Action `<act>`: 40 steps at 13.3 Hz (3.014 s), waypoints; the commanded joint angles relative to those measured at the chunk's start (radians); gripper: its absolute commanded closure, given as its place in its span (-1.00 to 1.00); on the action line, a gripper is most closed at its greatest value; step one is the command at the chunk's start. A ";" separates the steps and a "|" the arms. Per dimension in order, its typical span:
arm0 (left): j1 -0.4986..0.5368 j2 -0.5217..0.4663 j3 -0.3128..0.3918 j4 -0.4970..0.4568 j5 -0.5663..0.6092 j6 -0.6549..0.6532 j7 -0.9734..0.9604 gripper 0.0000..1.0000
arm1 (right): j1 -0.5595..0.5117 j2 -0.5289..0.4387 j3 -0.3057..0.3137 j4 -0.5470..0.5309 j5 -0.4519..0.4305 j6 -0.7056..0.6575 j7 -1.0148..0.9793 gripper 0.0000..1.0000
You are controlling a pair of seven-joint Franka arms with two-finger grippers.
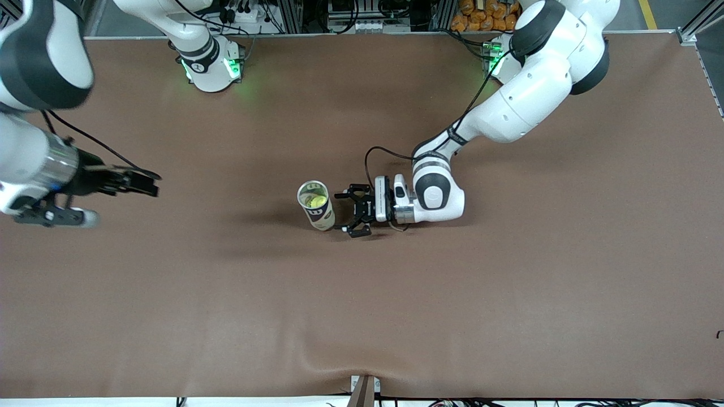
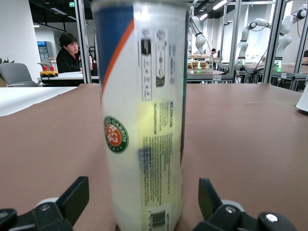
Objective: Insert tennis ball vertically with right arm
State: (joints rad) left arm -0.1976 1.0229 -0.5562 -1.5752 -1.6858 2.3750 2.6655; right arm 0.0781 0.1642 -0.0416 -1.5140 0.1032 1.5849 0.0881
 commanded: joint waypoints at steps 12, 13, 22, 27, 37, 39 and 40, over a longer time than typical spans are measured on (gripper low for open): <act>0.342 -0.172 -0.010 -0.132 0.685 -0.207 -0.482 -1.00 | -0.089 -0.177 0.016 0.017 -0.079 -0.212 -0.045 -1.00; 0.345 -0.173 -0.005 -0.112 0.725 -0.223 -0.525 -1.00 | -0.096 -0.175 0.014 0.017 -0.073 -0.203 -0.045 -1.00; 0.365 -0.211 0.100 -0.037 0.968 -0.361 -0.852 -1.00 | -0.098 -0.172 0.019 0.017 -0.073 -0.125 -0.047 -1.00; 0.262 -0.363 0.252 -0.037 1.092 -0.448 -1.169 -1.00 | -0.093 -0.155 0.019 0.017 -0.076 -0.076 -0.047 -1.00; 0.110 -0.629 0.539 0.044 1.477 -0.664 -2.007 -1.00 | -0.093 -0.157 0.020 0.011 -0.085 -0.121 -0.060 -1.00; 0.118 -0.639 0.541 0.139 1.538 -0.779 -2.209 -1.00 | -0.092 -0.163 0.022 0.002 -0.085 -0.156 -0.065 -1.00; 0.116 -0.661 0.535 0.150 1.581 -0.812 -2.306 -1.00 | -0.096 -0.163 0.022 0.001 -0.085 -0.192 -0.065 -1.00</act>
State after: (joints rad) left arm -0.0723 0.3902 -0.0200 -1.4766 -0.1716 1.6401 0.5126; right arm -0.0042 0.0129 -0.0326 -1.5043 0.0315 1.4354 0.0287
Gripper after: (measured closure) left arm 0.000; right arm 0.000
